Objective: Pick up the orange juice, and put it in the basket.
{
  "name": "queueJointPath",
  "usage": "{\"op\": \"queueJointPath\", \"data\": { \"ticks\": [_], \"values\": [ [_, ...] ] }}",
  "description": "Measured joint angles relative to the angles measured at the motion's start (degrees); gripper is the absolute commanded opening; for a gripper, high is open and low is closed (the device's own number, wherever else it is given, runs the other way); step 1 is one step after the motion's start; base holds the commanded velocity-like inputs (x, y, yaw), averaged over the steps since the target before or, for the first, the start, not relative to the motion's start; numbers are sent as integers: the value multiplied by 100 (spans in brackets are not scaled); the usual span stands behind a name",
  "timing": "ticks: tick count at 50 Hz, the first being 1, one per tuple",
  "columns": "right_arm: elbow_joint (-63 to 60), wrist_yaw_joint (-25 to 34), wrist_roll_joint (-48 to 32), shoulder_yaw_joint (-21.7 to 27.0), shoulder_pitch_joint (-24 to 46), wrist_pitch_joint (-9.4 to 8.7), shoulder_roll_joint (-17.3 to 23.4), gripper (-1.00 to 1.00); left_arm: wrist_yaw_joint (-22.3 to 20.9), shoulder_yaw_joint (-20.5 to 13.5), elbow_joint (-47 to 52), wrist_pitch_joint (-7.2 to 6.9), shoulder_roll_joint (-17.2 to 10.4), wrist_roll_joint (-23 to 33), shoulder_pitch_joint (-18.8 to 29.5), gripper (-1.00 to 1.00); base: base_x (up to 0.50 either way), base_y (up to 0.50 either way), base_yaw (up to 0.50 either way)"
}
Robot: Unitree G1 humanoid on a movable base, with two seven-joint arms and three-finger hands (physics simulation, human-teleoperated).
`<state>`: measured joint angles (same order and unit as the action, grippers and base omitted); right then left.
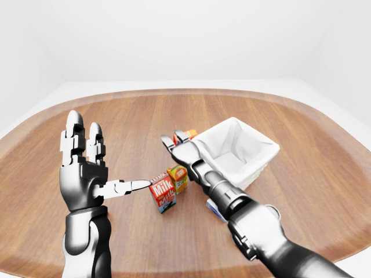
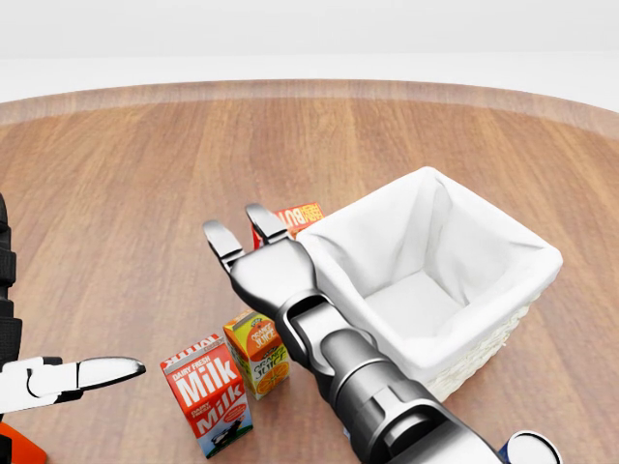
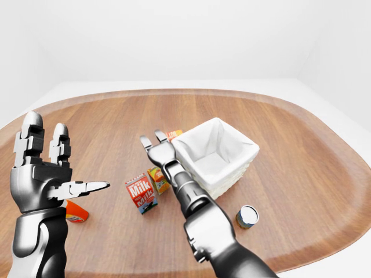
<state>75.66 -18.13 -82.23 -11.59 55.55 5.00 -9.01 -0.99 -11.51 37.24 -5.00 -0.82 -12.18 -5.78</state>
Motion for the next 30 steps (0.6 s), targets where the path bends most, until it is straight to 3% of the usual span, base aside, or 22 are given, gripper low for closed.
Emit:
{"op": "queueJointPath", "data": {
  "ticks": [30],
  "values": [
    [210, -301, -123, 66, -229, 0, -108, 100, 14, -33, -69, 0, 4, -57, -11, 100, 0, 0, 0]
  ]
}}
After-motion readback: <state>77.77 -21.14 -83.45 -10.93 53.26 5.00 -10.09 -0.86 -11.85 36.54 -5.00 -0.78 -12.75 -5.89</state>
